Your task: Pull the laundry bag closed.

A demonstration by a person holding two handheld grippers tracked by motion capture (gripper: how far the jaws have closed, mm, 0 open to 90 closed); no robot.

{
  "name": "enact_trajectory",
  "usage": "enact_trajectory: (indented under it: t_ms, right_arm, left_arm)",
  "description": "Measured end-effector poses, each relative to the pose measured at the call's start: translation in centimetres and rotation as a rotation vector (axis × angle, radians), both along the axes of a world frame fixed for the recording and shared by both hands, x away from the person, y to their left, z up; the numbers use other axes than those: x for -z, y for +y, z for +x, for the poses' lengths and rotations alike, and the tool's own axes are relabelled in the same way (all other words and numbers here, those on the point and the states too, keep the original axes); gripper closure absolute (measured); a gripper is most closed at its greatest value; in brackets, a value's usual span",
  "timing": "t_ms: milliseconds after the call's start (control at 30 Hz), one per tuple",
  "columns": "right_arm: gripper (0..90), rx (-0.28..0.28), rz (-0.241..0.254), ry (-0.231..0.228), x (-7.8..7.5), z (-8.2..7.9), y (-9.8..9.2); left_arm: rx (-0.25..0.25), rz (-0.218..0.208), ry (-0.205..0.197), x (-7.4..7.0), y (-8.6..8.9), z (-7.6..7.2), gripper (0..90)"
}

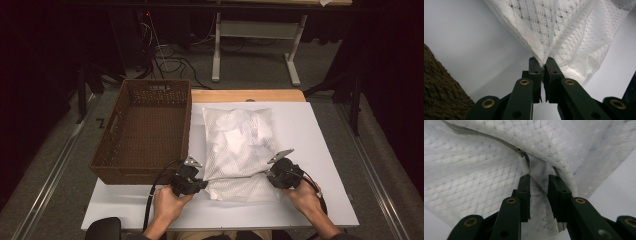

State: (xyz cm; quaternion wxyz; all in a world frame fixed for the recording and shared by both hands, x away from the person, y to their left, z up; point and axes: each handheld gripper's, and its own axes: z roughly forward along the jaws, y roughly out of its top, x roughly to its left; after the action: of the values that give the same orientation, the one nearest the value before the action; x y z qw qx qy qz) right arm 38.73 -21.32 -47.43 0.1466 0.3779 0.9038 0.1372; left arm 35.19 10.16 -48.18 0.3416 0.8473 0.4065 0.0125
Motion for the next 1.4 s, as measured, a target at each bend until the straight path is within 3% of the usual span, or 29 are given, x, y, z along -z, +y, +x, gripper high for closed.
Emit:
enact_trajectory:
  t_ms: [100, 200, 300, 467, 533, 800, 1000, 1067, 1133, 1167, 1233, 1300, 1400]
  right_arm:
    - [82.9, -0.008, -0.032, -0.018, 0.3, 0.2, 0.3]
    - [86.7, -0.025, -0.035, -0.023, 0.2, 0.3, 0.2]
    - [87.6, -0.007, 0.013, -0.046, -0.3, 0.2, -0.2]
    - [87.5, 0.034, 0.144, -0.064, -1.6, 0.5, -0.9]
    - [87.4, 0.038, 0.154, -0.078, -1.8, 0.5, -0.7]
    - [87.2, 0.037, 0.089, -0.085, -1.0, 1.7, 0.9]
    - [87.1, 0.046, 0.036, -0.010, 0.0, 2.6, 1.1]
    - [87.3, 0.040, 0.000, 0.042, -0.1, 2.9, 1.2]
    - [87.4, 0.039, 0.001, 0.072, -0.3, 3.0, 1.1]
    - [87.4, 0.041, 0.003, 0.068, -0.3, 3.0, 1.0]
    - [87.5, 0.042, 0.005, 0.058, -0.2, 2.8, 1.0]
    - [87.5, 0.043, 0.001, 0.038, -0.3, 2.6, 1.1]
    - [87.5, 0.044, 0.028, 0.032, -0.3, 2.7, 1.0]
  left_arm:
    - [0.004, -0.003, 0.008, 0.1, 0.0, 0.1, 85.1]
    - [0.011, -0.006, 0.022, 0.3, 0.1, 0.3, 85.1]
    - [0.009, -0.011, 0.021, 0.2, 0.1, 0.2, 85.1]
    - [0.019, -0.006, 0.019, 0.0, -0.1, 0.0, 85.2]
    - [0.018, -0.009, 0.014, 0.0, -0.2, -0.1, 85.2]
    - [0.029, -0.006, 0.009, -0.4, 0.1, -0.3, 85.3]
    - [0.022, -0.021, -0.040, -1.8, 0.4, -1.0, 86.2]
    - [0.026, -0.032, -0.046, -2.5, 0.3, -1.3, 86.3]
    - [0.044, 0.000, -0.060, -3.1, -0.3, -1.7, 86.3]
    - [0.044, 0.022, -0.057, -3.1, -0.5, -1.8, 86.0]
    - [0.034, 0.022, -0.039, -2.8, -0.6, -1.5, 85.4]
    - [0.018, 0.010, 0.020, -2.0, -0.4, -1.0, 83.5]
    - [-0.018, 0.001, 0.029, -1.9, -0.2, -0.9, 72.0]
